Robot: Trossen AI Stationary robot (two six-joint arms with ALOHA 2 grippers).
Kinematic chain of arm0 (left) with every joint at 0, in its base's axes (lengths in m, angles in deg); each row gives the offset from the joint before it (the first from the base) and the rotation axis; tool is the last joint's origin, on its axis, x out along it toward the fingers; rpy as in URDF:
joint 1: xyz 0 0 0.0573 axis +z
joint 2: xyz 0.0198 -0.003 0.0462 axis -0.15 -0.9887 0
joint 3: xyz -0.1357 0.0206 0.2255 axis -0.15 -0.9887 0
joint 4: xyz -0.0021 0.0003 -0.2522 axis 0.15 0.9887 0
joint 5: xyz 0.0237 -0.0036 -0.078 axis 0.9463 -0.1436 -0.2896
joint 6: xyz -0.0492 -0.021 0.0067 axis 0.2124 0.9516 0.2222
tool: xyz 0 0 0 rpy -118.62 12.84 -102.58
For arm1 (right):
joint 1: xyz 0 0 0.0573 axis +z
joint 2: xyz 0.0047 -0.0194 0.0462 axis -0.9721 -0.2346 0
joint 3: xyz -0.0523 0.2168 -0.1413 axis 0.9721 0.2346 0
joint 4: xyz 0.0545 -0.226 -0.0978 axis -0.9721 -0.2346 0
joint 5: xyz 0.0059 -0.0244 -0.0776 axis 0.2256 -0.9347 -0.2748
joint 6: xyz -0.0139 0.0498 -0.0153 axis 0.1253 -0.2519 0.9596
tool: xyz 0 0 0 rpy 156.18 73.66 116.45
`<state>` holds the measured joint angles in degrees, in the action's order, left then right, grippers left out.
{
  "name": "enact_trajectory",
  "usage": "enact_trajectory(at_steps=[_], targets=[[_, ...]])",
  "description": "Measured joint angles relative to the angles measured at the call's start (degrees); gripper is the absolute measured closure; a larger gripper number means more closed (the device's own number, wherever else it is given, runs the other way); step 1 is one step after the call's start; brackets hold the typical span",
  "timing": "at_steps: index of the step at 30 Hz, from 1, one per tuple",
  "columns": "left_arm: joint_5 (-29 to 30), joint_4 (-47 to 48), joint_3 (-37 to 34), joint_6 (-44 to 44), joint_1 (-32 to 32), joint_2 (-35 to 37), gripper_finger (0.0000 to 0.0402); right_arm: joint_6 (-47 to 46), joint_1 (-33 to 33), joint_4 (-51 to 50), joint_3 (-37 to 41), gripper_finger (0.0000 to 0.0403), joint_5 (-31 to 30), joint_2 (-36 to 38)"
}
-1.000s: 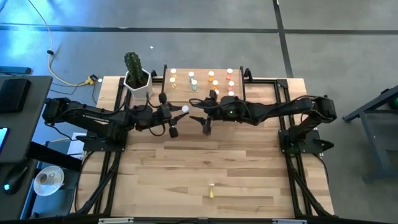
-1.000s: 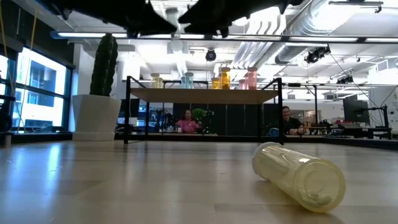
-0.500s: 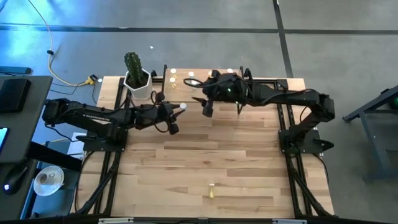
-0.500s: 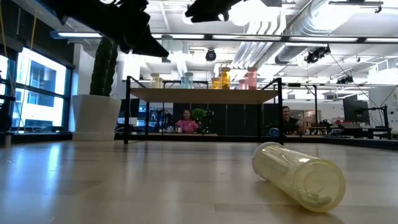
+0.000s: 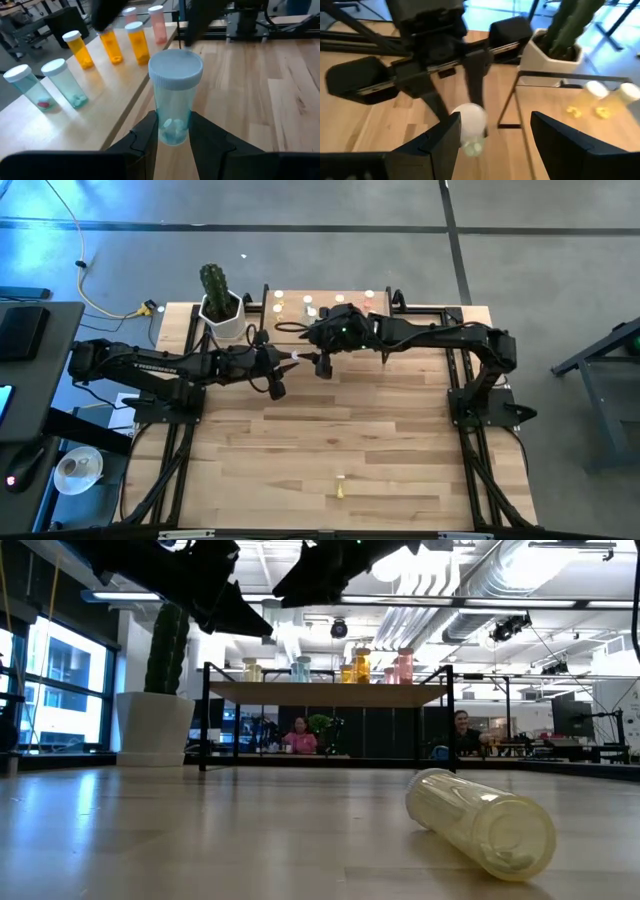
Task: Pick and place medicine bottles onto shelf by color
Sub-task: Put the blue pill bottle on the shelf aligned with other blue pill bottles
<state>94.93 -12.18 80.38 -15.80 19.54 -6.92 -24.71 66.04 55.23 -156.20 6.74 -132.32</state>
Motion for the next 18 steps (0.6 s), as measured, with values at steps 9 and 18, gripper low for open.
enact_trajectory(at_steps=[9, 18], targets=[[0.10, 0.00, 0.00, -0.01, 0.00, -0.02, 0.0312, -1.01, 0.02, 1.41, 0.00, 0.0171, 4.10, -2.21], [1.67, -1.20, 0.00, -0.20, 0.00, -0.02, 0.0312, -0.99, 0.02, 2.01, 0.00, 0.0195, 4.17, -2.57]])
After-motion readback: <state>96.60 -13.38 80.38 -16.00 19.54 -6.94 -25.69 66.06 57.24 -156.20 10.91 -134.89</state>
